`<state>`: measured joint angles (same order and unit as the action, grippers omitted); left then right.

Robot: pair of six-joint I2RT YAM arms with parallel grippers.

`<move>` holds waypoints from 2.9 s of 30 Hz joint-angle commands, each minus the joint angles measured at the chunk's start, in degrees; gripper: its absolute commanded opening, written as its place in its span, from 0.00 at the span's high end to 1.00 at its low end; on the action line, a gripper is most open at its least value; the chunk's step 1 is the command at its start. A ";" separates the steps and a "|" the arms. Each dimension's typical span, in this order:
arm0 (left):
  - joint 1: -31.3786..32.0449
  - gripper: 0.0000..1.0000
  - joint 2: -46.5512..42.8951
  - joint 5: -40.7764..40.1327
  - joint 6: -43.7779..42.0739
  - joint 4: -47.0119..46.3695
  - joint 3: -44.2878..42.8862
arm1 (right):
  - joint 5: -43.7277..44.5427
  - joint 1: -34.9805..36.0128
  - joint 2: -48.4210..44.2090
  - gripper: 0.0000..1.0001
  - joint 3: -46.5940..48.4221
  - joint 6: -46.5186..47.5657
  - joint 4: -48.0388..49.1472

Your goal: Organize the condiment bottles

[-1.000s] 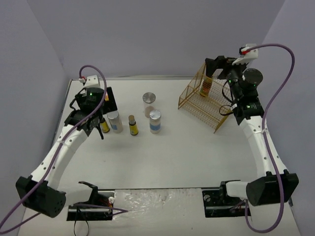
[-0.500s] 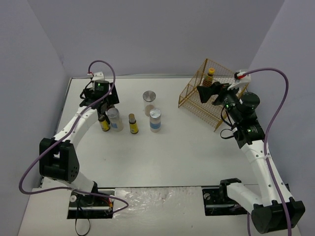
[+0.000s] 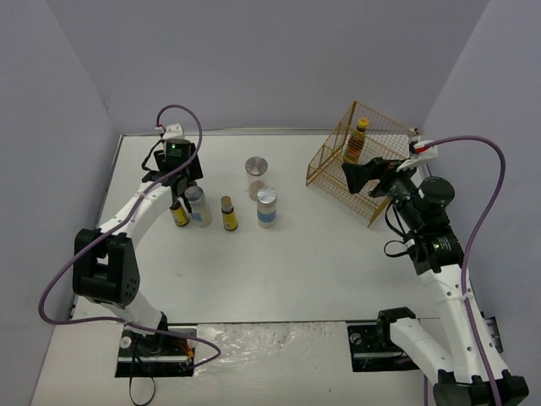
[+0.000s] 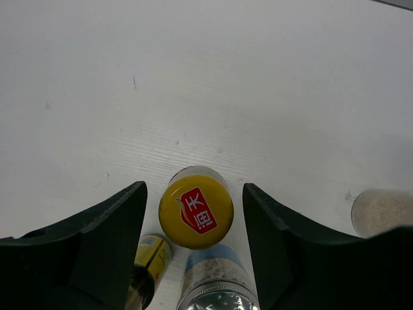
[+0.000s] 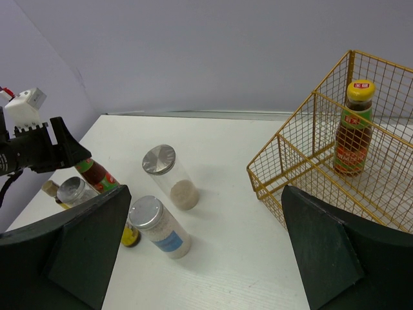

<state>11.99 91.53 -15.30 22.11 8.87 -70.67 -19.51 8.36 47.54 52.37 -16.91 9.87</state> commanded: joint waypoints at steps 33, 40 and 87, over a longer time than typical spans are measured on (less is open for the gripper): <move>2.68 1.00 -9.11 10.51 -12.82 9.78 -25.44 | -2.03 0.51 -4.29 0.00 -1.91 -0.32 0.50; 10.22 1.00 -11.99 11.86 -14.37 19.22 -32.05 | -2.33 0.47 -3.95 0.00 -0.68 0.04 0.22; 44.17 0.74 -10.29 3.79 -4.61 -16.59 8.84 | -2.49 0.60 -2.44 0.00 -6.59 3.86 -1.11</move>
<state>55.83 83.15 -10.46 16.73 2.16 -60.46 -20.88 8.40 46.07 46.30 -14.07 4.90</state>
